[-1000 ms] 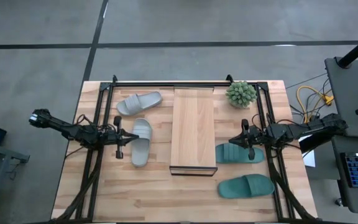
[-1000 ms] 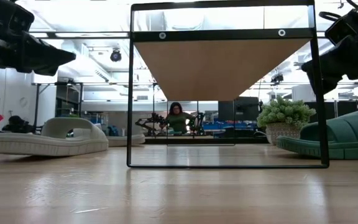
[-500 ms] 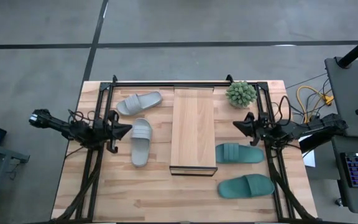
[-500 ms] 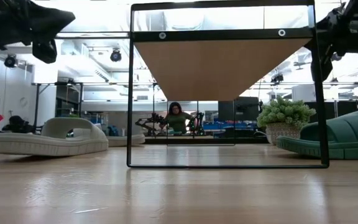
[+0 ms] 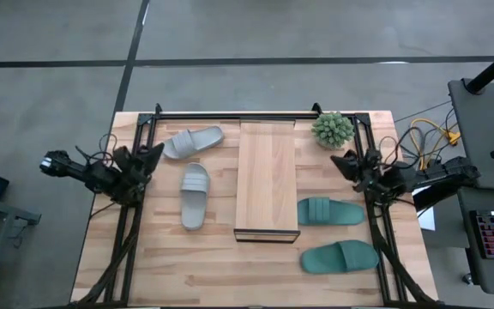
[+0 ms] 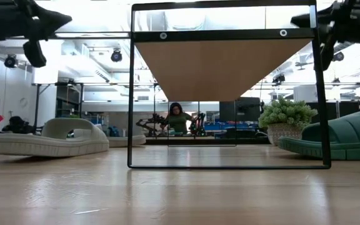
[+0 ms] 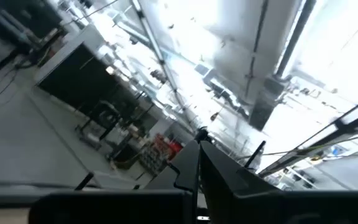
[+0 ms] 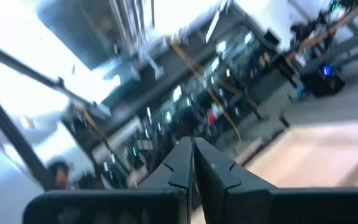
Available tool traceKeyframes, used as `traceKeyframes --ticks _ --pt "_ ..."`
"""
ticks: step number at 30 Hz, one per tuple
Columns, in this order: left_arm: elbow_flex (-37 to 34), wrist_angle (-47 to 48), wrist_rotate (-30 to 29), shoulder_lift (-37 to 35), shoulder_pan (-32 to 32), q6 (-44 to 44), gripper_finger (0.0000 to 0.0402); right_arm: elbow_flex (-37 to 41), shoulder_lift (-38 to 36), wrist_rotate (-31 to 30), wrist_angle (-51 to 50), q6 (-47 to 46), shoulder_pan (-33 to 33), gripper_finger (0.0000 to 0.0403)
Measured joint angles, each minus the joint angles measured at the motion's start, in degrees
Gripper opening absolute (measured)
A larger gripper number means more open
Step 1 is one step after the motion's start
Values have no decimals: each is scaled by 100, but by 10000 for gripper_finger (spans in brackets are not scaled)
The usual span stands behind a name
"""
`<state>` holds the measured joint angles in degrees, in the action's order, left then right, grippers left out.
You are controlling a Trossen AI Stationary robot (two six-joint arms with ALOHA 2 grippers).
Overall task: Pick and place slides into the shelf
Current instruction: Put the top green slide on the shelf
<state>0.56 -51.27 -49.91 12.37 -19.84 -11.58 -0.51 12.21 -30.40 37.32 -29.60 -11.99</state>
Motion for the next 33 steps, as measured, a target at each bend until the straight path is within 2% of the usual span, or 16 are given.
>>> traceKeyframes --ticks 5,9,12,15,18,20,22,24,28,33 --pt "7 -249 523 22 -2 317 0 0 3 -114 1048 312 0 9" --pt "310 -229 579 25 -2 306 0 -9 59 -55 1621 456 0 9" --pt "673 -234 878 105 -2 588 0 -279 140 323 1492 703 1 9" --pt "1139 -140 1236 414 -1 1186 0 -905 410 708 1159 1191 0 9" --pt "1691 430 1261 831 0 1604 2 -1839 737 729 145 1471 0 9" --pt "2111 885 1259 1113 -2 1818 8 -2577 937 697 -1207 1702 0 9" --pt "2496 1185 1258 1341 -2 2059 20 -3364 1190 388 -2822 1704 0 9" --pt "2850 1315 1273 1514 -2 2119 34 -4073 1512 -56 -3914 1332 0 12" --pt "3435 1981 1419 1665 -2 2143 66 -5227 2084 -271 -4820 1367 2 38" --pt "3730 2675 1370 1690 -2 2145 109 -6305 2714 -272 -6081 1142 0 104"
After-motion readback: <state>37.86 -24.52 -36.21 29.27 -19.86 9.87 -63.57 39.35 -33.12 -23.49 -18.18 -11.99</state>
